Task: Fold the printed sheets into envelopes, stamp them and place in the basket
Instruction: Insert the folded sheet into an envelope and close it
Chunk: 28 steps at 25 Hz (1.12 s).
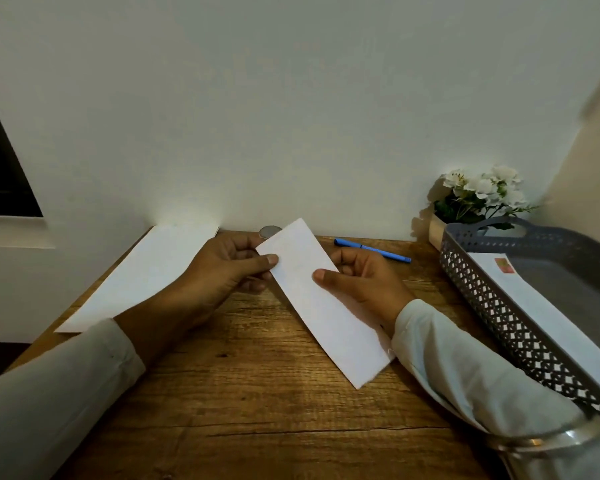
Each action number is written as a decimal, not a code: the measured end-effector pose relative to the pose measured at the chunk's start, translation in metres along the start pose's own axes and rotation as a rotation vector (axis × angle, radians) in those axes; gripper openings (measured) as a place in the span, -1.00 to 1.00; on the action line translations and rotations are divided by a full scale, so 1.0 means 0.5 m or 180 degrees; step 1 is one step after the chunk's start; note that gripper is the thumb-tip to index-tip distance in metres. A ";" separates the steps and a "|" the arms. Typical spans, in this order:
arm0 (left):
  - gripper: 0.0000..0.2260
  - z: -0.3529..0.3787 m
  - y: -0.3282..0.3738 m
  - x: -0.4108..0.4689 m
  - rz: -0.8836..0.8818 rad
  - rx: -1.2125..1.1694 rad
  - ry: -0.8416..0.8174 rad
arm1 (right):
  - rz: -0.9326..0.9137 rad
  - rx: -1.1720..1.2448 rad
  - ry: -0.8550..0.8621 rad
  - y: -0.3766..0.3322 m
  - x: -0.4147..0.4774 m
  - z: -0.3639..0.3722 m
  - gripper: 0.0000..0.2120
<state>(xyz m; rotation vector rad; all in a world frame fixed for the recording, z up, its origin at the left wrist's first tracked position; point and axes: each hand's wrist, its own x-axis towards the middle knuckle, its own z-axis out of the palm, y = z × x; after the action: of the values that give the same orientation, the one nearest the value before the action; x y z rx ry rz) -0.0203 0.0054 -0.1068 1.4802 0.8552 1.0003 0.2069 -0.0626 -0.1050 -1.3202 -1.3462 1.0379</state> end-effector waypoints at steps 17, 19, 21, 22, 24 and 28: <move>-0.82 0.036 0.019 -0.017 0.0372 0.1001 0.0186 | -0.0109 -0.0733 -0.0646 0.002 0.004 0.013 -0.84; -0.81 0.037 0.019 -0.019 0.0412 0.0957 0.0176 | -0.0106 -0.0718 -0.0669 0.003 0.006 0.011 -0.86; -0.72 0.035 0.015 -0.017 0.0386 0.0938 0.0242 | -0.0082 -0.0723 -0.0710 0.001 0.005 0.010 -0.89; -0.69 0.033 0.014 -0.017 0.0344 0.0914 0.0269 | -0.0063 -0.0729 -0.0717 0.000 0.005 0.010 -0.89; -0.73 0.026 0.014 -0.018 0.0254 0.0773 0.0154 | -0.0003 -0.0653 -0.0671 -0.001 0.006 0.010 -0.87; -0.82 0.007 0.016 -0.019 0.0192 0.0757 -0.0119 | 0.0229 -0.0305 -0.0407 -0.002 0.001 0.006 -0.86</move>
<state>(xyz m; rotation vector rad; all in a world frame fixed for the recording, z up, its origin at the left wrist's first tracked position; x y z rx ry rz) -0.0206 -0.0057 -0.1003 1.7295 0.9319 0.9364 0.2036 -0.0620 -0.1044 -1.4015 -1.4685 1.1349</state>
